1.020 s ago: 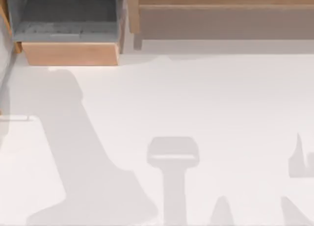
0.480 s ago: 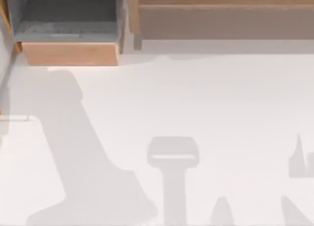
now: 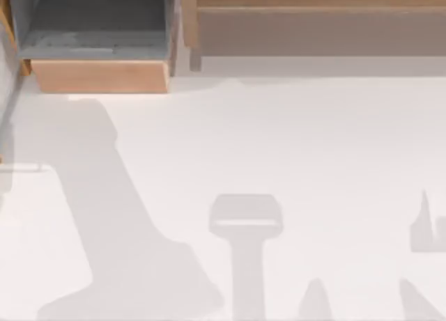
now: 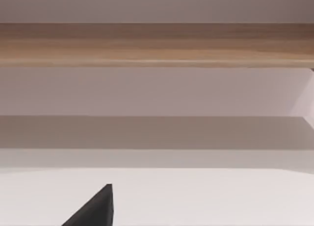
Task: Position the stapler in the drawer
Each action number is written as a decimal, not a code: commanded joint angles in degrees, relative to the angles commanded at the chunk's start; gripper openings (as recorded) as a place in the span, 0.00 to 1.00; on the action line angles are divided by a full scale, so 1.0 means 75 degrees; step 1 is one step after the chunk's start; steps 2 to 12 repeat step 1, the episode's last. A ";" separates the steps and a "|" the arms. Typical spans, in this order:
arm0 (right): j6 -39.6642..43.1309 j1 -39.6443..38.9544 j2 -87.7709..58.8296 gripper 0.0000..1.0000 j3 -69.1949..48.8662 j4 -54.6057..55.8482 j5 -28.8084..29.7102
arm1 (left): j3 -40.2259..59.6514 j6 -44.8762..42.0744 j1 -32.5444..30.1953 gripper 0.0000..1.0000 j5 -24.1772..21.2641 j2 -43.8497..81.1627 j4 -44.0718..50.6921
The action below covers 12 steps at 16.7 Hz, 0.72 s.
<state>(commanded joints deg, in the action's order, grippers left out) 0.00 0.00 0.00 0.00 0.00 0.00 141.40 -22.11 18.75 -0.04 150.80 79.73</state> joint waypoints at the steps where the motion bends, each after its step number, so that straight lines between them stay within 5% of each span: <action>1: 0.0000 0.0000 0.0000 1.00 0.0000 0.0000 0.0000 | 0.0000 0.0000 0.0000 1.00 0.0000 0.0000 0.0000; 12: 0.0000 0.0000 0.0000 1.00 0.0000 0.0000 0.0000 | 0.0000 0.0000 0.0000 1.00 0.0000 0.0000 0.0000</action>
